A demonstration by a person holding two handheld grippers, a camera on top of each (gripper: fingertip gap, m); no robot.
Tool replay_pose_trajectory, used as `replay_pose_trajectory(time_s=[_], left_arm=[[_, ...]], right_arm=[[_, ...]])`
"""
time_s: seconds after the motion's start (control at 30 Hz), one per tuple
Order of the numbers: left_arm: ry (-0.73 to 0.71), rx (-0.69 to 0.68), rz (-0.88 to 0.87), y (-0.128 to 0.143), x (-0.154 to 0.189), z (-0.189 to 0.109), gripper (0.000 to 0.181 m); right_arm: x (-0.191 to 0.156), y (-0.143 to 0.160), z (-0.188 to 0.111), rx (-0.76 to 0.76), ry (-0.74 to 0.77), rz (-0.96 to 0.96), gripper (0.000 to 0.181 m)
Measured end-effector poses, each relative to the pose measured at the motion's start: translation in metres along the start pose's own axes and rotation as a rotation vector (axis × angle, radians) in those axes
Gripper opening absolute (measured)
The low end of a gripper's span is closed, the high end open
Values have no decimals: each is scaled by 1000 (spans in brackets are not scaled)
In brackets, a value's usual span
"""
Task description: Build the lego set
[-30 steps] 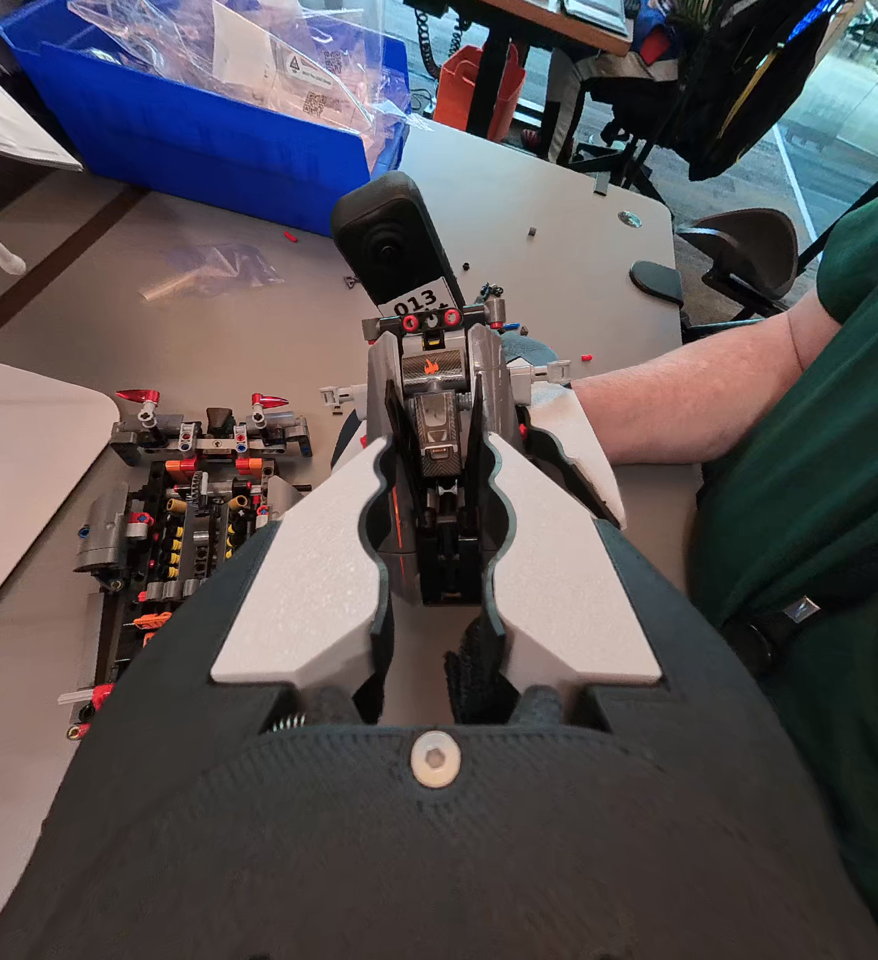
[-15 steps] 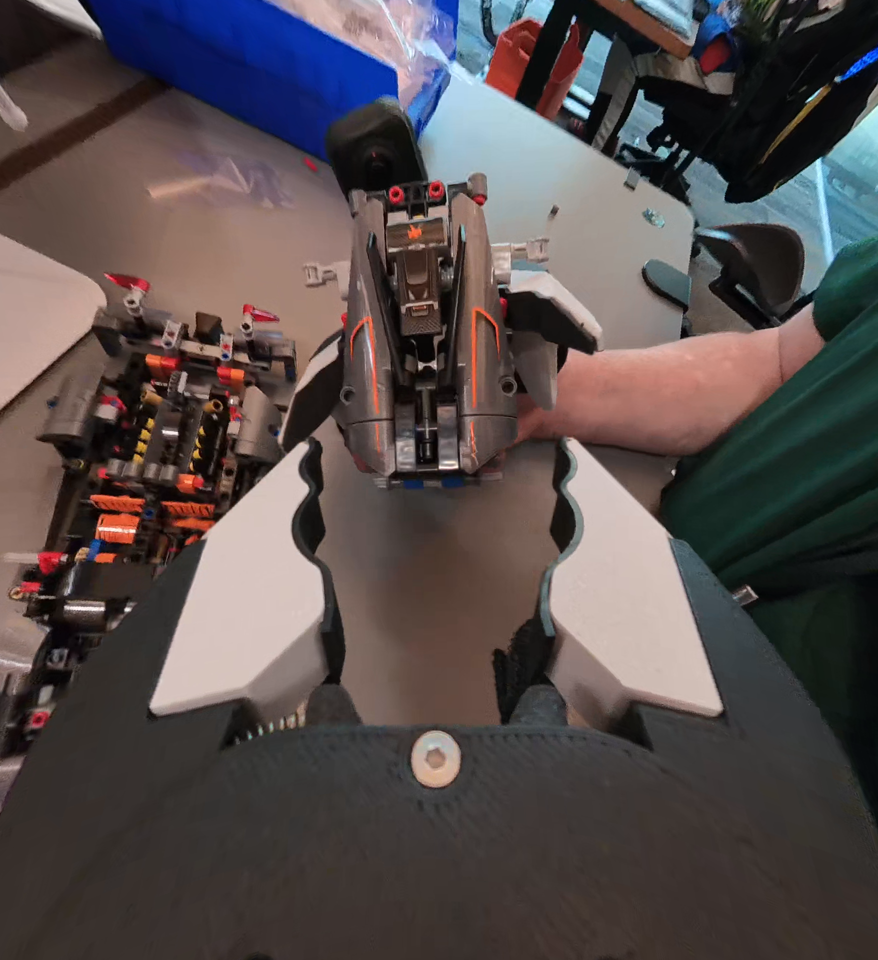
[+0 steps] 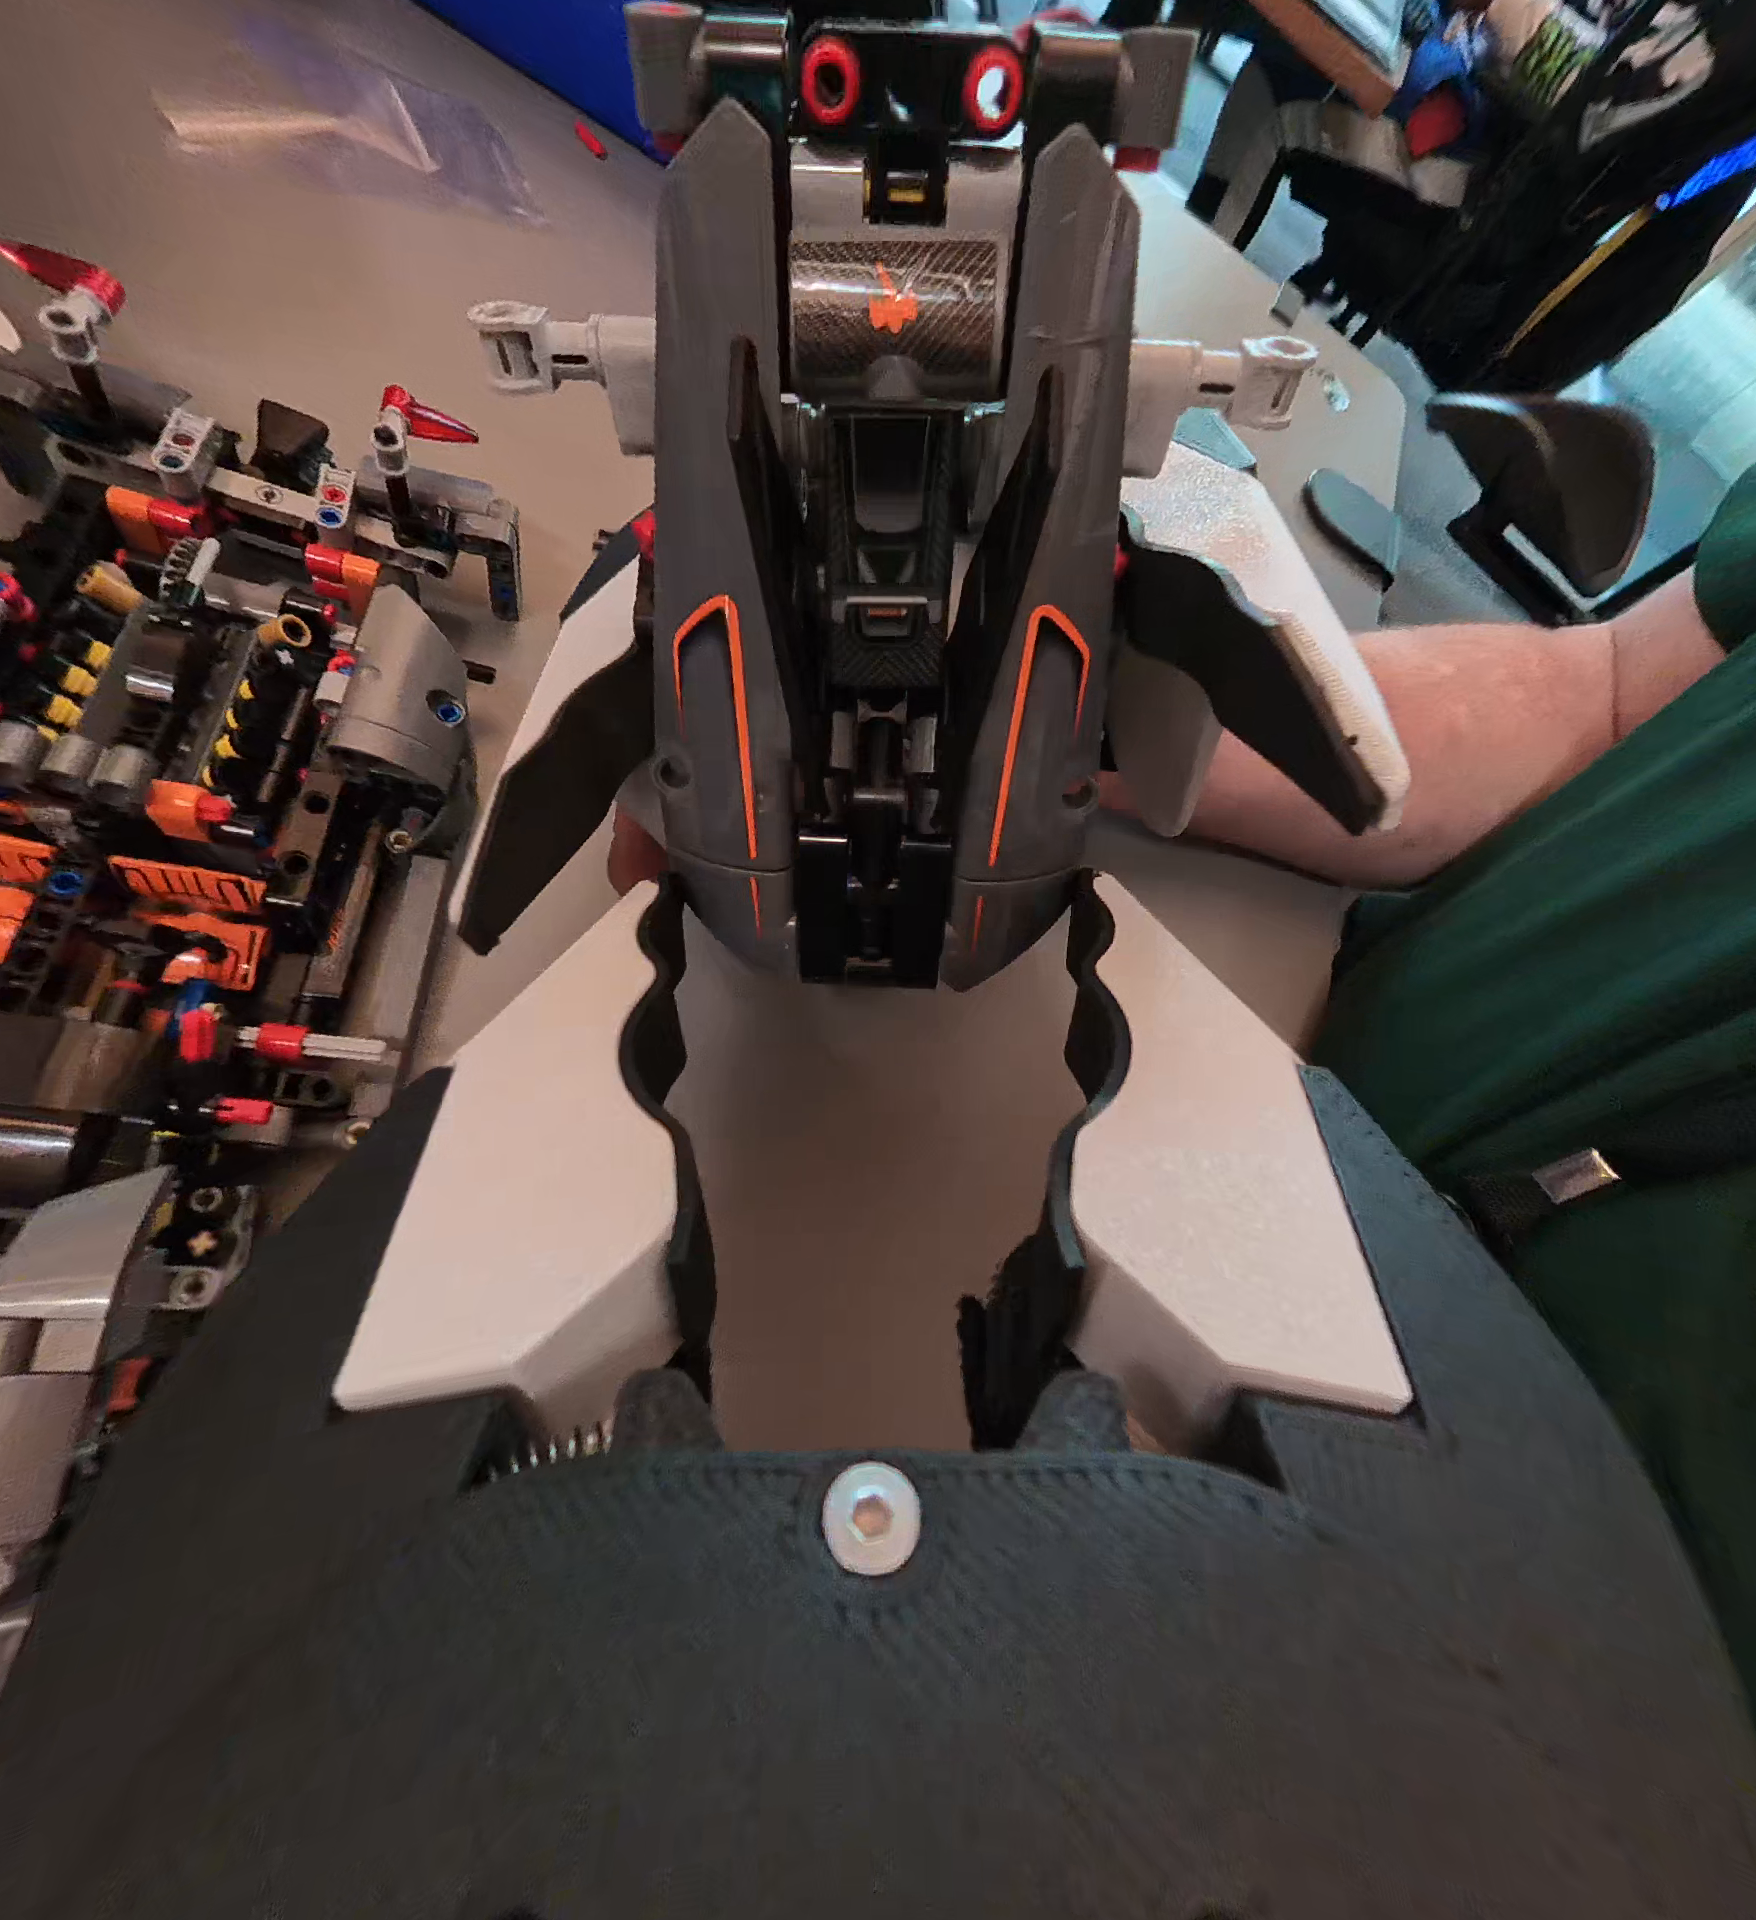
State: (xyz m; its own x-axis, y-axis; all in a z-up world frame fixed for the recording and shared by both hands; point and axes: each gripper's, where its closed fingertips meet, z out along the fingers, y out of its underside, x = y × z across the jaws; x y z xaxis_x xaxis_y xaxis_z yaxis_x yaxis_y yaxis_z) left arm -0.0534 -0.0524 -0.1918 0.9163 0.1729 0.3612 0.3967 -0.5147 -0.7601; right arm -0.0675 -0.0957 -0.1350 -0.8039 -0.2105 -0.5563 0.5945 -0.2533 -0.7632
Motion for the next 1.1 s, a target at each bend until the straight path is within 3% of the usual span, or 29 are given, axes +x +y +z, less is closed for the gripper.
replay_pose_trajectory(time_s=[0.3,0.83,1.1], left_arm=[[75,190,-64,-6,2,-11,72],[84,168,41,-25,-7,-23,64],[142,231,87,-26,6,-31,64]], right_arm=[[1,0,1,-8,32,7,104],[6,-8,-9,-8,90,-18,104],[-10,0,-4,-115,101,-43,108]])
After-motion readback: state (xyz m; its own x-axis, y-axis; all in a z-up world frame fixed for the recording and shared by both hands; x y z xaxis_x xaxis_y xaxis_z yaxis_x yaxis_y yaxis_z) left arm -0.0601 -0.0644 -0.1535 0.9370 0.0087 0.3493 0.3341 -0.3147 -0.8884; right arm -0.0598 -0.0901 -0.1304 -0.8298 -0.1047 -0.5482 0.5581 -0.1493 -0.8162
